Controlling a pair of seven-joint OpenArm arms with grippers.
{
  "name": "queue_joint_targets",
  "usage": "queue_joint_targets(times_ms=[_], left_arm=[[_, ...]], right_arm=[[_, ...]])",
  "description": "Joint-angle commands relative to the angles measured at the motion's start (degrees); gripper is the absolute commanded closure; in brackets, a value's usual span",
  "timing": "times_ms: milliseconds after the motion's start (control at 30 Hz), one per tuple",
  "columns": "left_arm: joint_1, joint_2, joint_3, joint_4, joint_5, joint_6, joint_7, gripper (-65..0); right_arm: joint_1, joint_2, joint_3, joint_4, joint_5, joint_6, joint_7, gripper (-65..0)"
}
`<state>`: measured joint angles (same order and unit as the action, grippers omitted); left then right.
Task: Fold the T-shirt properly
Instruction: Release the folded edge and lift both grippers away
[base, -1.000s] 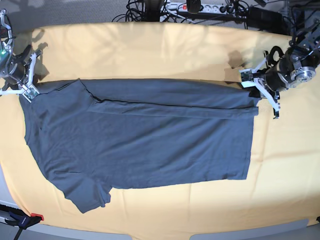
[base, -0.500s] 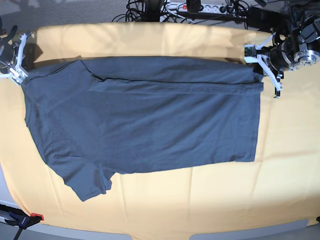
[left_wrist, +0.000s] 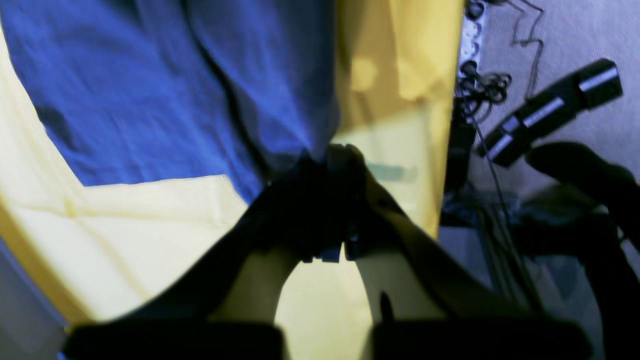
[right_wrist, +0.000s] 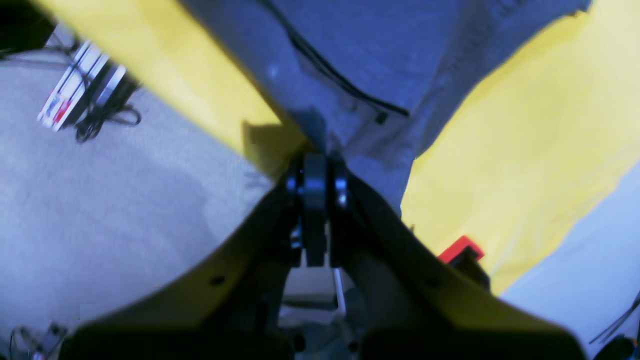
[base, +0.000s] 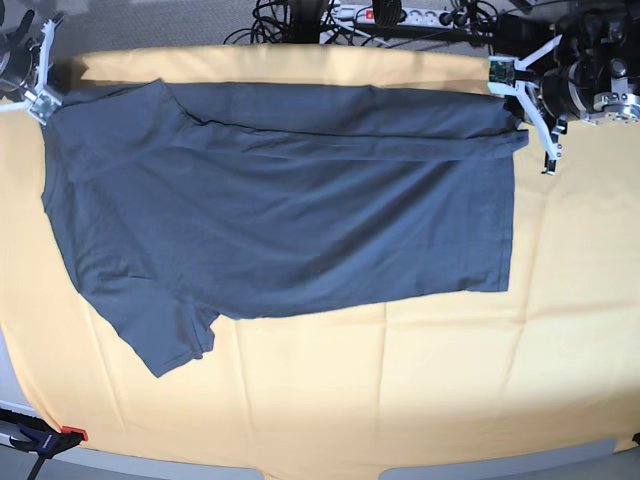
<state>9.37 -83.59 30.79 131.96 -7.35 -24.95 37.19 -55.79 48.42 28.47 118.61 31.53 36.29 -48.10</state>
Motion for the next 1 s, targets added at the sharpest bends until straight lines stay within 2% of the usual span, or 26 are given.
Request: queue_joint_targets(times_ms=[0,133,200,367,533,667,700,733,800,833,900,967], left_arm=[[-0.48,-2.05,-0.48,0.59,-0.44,-0.15,0.37,0.0],[-0.50,-4.39,-0.48,0.59,-0.39,-0.13,0.39,0.0],[-0.50,-5.41,-0.48,0.59,0.22,-0.11,0.39,0.0],[-0.50,-5.41,-0.48,0.59,-1.49,-0.17,0.15,0.0],[-0.50,-4.94,-0.46,0.59,-4.55,-4.02,0.17,0.0],[-0.50,-4.98,-0.46,0.59,-4.96,-4.42,0.33,0.0],[-0.50,-4.98,-0.46,0.59,-4.96,-4.42,0.81,0.0],[-0.50,-4.98,-0.46,0.57,-4.98,-4.42,1.84,0.0],[-0.50,-5.01,-0.46,0.57,-4.98,-4.44,4.24,-12.2],[-0.52,-5.01,-0.46,0.57,-4.98,-4.44,5.20,-20.2],[-0.52,-5.09,-0.46,0.57,-4.98,-4.44,6.01,-33.2],[-0.52,-5.29,-0.48,0.59,-4.72,-4.44,5.97,-37.3]], right_arm=[[-0.52,0.83,1.14,0.66,-0.42,-0.22,-0.44,0.0],[-0.92,0.83,2.95,0.66,-0.39,0.00,-2.82,0.0],[-0.92,0.83,4.70,0.66,0.04,1.77,-3.21,0.0],[-0.92,0.81,5.68,0.63,3.50,2.12,-3.19,0.0],[-0.92,0.81,5.66,0.61,3.96,2.12,-3.15,0.0],[-0.90,0.81,5.66,0.48,4.57,2.01,-3.34,0.0],[-0.90,0.81,5.66,0.48,4.68,1.62,-4.02,-3.8],[-0.90,0.81,5.66,0.48,4.74,1.38,-4.74,-12.4],[-0.90,0.83,5.66,0.50,4.72,1.20,-5.35,-30.7],[-0.87,0.83,5.66,0.50,4.72,1.46,-5.64,-36.8],[-0.87,1.03,5.68,0.57,4.72,2.14,-5.77,-39.2],[-0.85,1.18,5.75,0.83,4.72,2.10,-5.84,-39.2]])
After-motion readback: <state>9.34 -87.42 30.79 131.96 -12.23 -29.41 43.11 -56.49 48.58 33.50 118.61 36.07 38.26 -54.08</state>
